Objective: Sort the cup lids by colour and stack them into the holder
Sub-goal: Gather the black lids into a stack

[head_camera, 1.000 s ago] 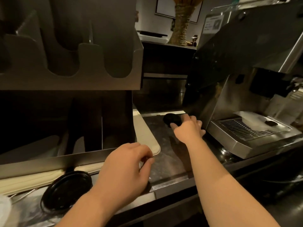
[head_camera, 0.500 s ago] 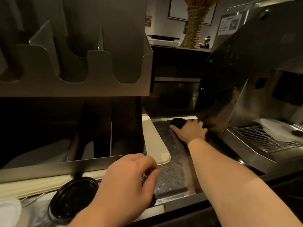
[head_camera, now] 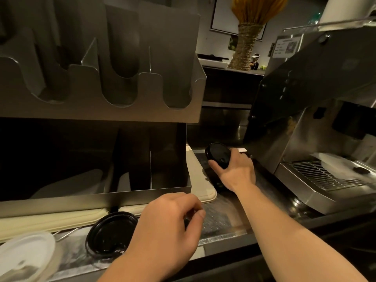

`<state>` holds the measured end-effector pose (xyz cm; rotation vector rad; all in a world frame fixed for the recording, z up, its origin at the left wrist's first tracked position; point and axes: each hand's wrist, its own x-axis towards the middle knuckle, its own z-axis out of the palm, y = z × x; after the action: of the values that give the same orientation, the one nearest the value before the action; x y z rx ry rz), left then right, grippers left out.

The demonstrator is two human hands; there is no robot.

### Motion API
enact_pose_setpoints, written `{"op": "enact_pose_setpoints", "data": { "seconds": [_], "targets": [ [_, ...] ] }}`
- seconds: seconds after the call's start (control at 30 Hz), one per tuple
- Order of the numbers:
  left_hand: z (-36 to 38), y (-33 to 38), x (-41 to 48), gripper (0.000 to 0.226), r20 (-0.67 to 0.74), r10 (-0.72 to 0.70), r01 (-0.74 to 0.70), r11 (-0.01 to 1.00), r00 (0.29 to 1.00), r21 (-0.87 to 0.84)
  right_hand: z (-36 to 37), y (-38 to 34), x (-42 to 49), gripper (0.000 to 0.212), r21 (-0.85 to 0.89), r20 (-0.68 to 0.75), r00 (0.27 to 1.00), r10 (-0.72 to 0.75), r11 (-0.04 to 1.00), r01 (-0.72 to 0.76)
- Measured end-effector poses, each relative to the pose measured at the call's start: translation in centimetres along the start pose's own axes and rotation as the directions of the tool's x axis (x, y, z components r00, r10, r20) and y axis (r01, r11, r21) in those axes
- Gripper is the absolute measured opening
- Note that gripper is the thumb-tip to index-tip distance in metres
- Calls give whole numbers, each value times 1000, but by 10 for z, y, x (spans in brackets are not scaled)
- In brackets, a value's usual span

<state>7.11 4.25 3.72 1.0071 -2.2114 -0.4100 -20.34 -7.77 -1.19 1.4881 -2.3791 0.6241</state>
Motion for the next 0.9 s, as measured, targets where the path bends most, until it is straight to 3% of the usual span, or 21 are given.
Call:
{"op": "enact_pose_setpoints", "data": {
  "seconds": [0.1,0.17,0.2,0.23,0.27,0.3,0.33,0.4,0.43,0.53,0.73,0.8,0.9],
  "targets": [
    [-8,7,-8,13,20,-15,15,999,1000,-30,-7,2,-15,90,60,-39,999,1,998,1],
    [-14,10,-15,6,17,-67,68,996,998,-65,-22,0,-23,87,348,-65,995,81,936,-54],
    [-18,12,-18,7,23,-101,102,991,995,-82,-32,-3,-28,89,580,-54,986,156,809,-96],
    [-22,13,-22,12,29,-129,131,986,991,-101,-47,-12,-35,94,806,-18,968,252,577,-135],
    [-25,14,-25,14,31,-157,160,978,987,-133,-63,-23,-43,103,953,58,942,330,262,-150],
    [-26,14,-28,14,35,-193,196,964,981,-181,-78,-35,-53,112,986,160,923,350,-19,-163],
    [-28,15,-30,12,46,-237,241,938,970,-250,-90,-45,-65,112,965,218,930,297,-205,-161],
    [-31,18,-33,16,120,-333,350,823,935,-448,-111,-67,-96,95,907,176,976,127,-406,-111],
    [-33,20,-35,23,200,-360,407,717,911,-566,-117,-78,-113,90,878,122,991,45,-471,-87],
    [-44,22,-42,51,424,-396,545,271,814,-793,-125,-105,-157,83,842,-24,998,-58,-539,-11],
    [-54,11,-64,43,525,-548,561,-118,651,-819,-114,-140,-190,90,796,47,996,-79,-599,-85],
    [-56,4,-70,40,504,-606,524,-163,615,-836,-110,-146,-197,98,773,113,989,-94,-617,-147],
    [-61,-10,-79,35,384,-659,488,-29,646,-872,-112,-153,-207,98,747,218,971,-100,-623,-232]
  ]
}}
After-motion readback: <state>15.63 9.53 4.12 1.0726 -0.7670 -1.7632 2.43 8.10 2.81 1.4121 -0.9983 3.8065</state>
